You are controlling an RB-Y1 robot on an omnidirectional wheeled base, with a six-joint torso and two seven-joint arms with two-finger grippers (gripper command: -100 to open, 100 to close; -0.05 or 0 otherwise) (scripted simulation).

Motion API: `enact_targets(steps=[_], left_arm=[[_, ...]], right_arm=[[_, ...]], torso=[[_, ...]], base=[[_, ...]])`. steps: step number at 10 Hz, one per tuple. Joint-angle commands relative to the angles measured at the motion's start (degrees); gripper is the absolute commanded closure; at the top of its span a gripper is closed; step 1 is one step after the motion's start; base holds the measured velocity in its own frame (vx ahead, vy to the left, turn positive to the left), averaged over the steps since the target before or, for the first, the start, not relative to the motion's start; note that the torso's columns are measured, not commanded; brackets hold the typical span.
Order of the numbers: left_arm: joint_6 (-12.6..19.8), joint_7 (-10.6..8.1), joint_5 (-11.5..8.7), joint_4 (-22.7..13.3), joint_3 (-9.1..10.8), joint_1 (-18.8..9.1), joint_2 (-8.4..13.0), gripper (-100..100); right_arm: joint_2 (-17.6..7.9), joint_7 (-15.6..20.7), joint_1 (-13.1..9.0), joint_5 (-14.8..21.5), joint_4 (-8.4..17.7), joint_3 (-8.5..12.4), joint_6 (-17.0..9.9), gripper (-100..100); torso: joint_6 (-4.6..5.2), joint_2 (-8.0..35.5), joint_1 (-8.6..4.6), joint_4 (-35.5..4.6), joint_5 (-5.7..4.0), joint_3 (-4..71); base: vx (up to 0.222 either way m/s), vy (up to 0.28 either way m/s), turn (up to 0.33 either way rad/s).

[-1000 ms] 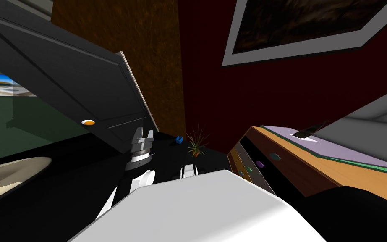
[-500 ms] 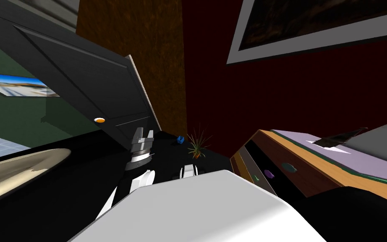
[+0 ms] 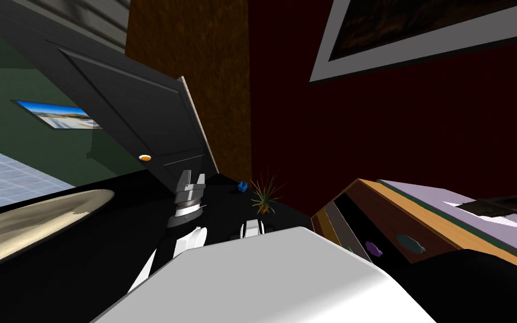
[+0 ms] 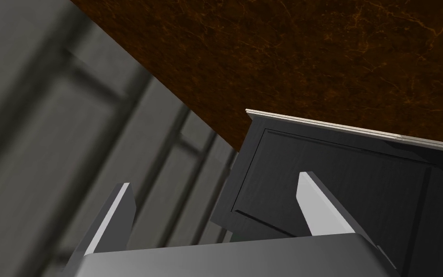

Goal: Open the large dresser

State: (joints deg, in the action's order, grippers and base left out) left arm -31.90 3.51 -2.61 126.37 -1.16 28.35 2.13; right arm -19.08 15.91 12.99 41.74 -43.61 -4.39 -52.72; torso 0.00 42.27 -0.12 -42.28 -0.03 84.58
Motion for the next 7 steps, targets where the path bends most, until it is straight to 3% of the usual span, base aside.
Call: enact_targets(steps=[1, 2, 5, 6, 7], left_arm=[[0.0, 0.0, 0.0, 0.0, 0.0, 0.0, 0.0, 0], [0.0, 0.0, 0.0, 0.0, 0.0, 0.01, 0.0, 0], [0.0, 0.0, 0.0, 0.0, -0.01, 0.0, -0.01, 0], [0.0, 0.0, 0.0, 0.0, -0.01, 0.0, -0.01, 0], [0.0, 0.0, 0.0, 0.0, -0.01, 0.0, -0.01, 0]], right_arm=[[-1.96, 1.13, 1.07, 0.91, -2.13, 0.64, -3.26, -100], [-1.96, 1.13, 0.28, 0.91, -1.76, 0.64, -3.26, -100], [-1.96, 1.13, 0.09, 0.91, 3.74, 0.64, -3.26, -100], [-2.93, 1.35, -0.04, 1.75, 5.39, 0.85, -4.92, -100], [-2.93, 1.35, -0.04, 1.75, 5.89, 0.85, -4.92, -100]], torso=[[0.02, 0.01, 0.01, 0.0, 0.0, 0.01], [-0.01, -0.02, 0.16, 0.0, 0.02, 0.0], [0.02, 0.11, 0.26, -0.02, 0.07, -0.06], [0.01, 0.07, 0.15, -0.02, 0.03, -0.05], [-0.01, -0.02, 0.0, 0.0, 0.0, 0.01]], base=[[0.039, -0.079, 0.058], [0.02, -0.027, -0.027], [0.001, 0.01, -0.003], [0.012, -0.02, 0.08], [0.022, -0.041, 0.078]])
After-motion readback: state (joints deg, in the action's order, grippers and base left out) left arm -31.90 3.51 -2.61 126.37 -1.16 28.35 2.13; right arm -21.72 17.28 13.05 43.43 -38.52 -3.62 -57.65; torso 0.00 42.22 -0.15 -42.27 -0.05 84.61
